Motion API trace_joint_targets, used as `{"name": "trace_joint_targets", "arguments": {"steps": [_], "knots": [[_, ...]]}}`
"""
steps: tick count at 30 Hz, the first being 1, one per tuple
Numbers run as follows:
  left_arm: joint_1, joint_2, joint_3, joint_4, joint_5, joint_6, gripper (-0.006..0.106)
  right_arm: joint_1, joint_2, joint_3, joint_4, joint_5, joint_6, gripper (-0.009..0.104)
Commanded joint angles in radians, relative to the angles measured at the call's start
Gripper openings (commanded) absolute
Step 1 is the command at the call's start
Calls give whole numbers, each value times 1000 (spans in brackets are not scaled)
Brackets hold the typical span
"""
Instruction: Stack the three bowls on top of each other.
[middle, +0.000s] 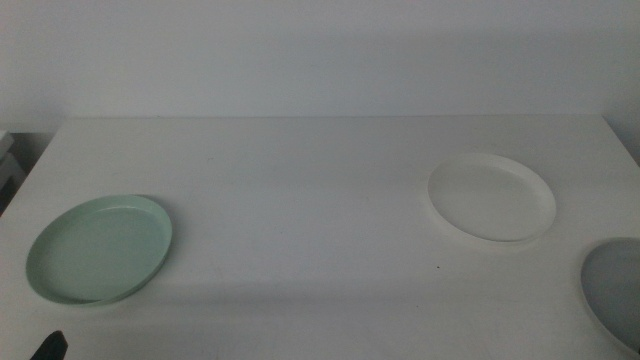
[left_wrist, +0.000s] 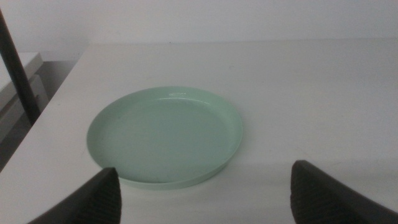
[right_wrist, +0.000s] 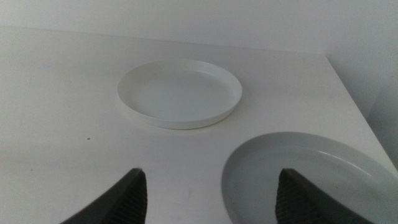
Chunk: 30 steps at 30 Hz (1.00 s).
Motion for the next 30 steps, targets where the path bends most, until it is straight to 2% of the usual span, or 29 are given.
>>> {"name": "trace_joint_targets", "arguments": {"steps": [1,6,11,13,24,27,30], "knots": [[-2,-13,6,-3,-78,0,89,-4,-22,-13,9,-74,-6,55],[-2,-13,6,-3,-78,0,89,-4,53,-102,28,-8,-6,55],[-2,-13,6,-3,-78,0,89,-4,187,-253,9,78,-6,55],[-2,-13,6,-3,-78,0,89,-4,257,-315,-21,80,-6,55],[-2,-13,6,-3,-78,0,89,-4,568,-623,-24,88,-6,55],[-2,-13,6,-3,-78,0,89,-4,629,-698,-20,136,34,55],[-2,-13,6,-3,-78,0,89,-4,691,-788,-27,264,124,55]]}}
